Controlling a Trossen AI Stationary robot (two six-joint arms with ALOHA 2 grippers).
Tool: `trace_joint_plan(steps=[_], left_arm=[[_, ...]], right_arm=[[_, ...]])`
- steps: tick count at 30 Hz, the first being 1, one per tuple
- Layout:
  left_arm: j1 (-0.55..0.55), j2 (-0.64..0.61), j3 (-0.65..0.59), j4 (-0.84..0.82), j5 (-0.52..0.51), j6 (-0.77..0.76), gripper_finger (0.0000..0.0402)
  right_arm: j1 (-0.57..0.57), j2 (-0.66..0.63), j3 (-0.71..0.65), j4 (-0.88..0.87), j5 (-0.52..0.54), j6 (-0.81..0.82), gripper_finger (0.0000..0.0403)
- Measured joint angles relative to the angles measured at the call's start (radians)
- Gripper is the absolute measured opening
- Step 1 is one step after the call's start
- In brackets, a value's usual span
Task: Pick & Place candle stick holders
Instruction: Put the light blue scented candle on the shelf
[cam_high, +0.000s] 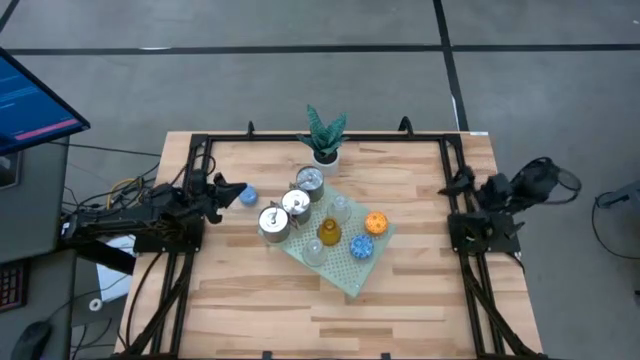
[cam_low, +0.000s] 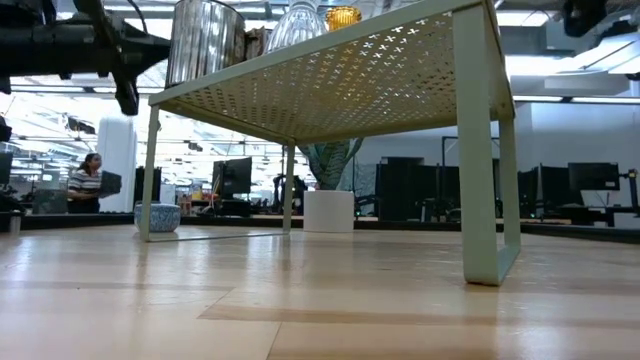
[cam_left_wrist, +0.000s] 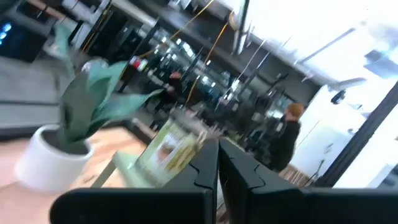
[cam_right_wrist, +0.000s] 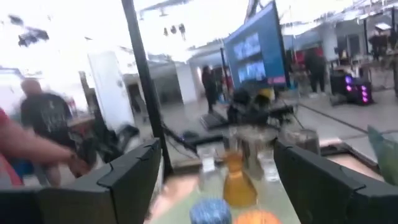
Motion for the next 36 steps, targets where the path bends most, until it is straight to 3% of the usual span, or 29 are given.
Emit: trace_joint_plan(steps=[3,12,18,22,29,32,36], left_arm=[[0.0,0.006,0.0,0.064,0.0,0.0,0.0011],[0.0,0.007,0.001,0.265,-0.004,-0.021,0.0011],[0.001,0.061,0.121,0.245,0.044,0.017,0.0022],[0.002,0.188,0.302,0.06,0.055,0.102,0.0046],[0.021,0.454,0.701,-0.447,-0.008,0.268,0.0097],[0.051,0.527,0.847,-0.665,-0.075,0.306,0.0114],[0.116,0.579,1.006,-0.986,-0.182,0.343,0.0135]], right_arm=[[0.001,0.008,-0.077,0.038,-0.022,0.001,0.0302],[-0.001,-0.026,-0.38,0.435,-0.014,0.035,0.0302],[-0.002,-0.027,-0.469,0.46,0.148,0.185,0.0302],[-0.001,-0.024,-0.469,0.43,0.209,0.275,0.0302],[0.007,-0.024,-0.469,0.382,0.186,0.274,0.0302],[0.025,-0.024,-0.469,0.288,0.177,0.338,0.0302],[0.049,-0.002,-0.469,0.288,0.187,0.379,0.0302]])
